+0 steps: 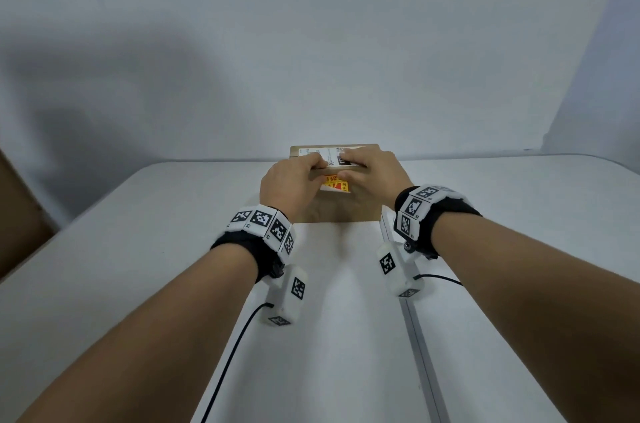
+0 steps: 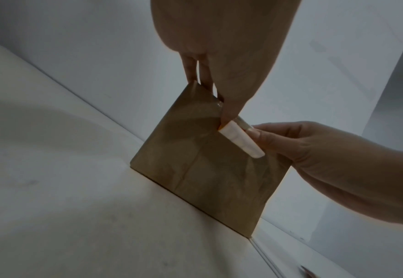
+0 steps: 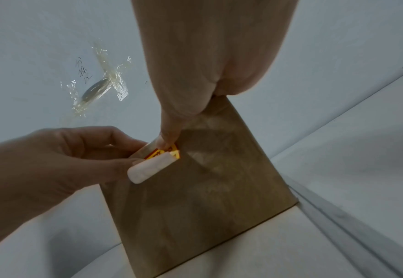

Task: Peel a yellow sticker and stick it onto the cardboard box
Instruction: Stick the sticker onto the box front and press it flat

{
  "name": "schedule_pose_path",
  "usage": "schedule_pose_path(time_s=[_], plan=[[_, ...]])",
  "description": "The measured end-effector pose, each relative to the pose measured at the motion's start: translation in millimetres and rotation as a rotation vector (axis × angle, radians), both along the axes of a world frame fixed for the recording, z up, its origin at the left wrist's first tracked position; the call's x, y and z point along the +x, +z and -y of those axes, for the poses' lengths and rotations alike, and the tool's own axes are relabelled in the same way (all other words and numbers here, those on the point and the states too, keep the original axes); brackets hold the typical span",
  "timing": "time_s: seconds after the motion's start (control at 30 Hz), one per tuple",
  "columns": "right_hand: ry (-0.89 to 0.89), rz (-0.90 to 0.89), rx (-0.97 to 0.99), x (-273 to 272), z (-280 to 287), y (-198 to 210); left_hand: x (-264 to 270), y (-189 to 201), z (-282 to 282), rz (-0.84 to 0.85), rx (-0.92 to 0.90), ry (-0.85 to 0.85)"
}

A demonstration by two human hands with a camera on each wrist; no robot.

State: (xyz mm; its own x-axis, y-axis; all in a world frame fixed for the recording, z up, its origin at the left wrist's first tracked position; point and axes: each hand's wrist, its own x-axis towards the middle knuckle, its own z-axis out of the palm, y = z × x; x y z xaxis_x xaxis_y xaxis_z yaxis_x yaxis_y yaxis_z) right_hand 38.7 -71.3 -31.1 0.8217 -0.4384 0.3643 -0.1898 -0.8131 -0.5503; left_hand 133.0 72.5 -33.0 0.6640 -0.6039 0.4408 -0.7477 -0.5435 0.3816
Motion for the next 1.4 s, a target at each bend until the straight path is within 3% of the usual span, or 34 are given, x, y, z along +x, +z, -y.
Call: schedule_pose_path(time_s=[0.4, 0.7, 1.4], plan=[[0.056, -0.013, 0.010, -9.5, -4.2, 5.1, 9.5, 12.5, 16.7, 0.169, 0.117, -0.124], [0.035, -0.039, 0.031, -6.7, -1.9, 4.9, 31.3, 23.4, 2.5, 0.011, 0.106, -0.267], [-0.087, -0.134, -0.309, 4.2, -8.7, -10.8, 18.3, 20.2, -0.8, 0.069, 0.098, -0.193]])
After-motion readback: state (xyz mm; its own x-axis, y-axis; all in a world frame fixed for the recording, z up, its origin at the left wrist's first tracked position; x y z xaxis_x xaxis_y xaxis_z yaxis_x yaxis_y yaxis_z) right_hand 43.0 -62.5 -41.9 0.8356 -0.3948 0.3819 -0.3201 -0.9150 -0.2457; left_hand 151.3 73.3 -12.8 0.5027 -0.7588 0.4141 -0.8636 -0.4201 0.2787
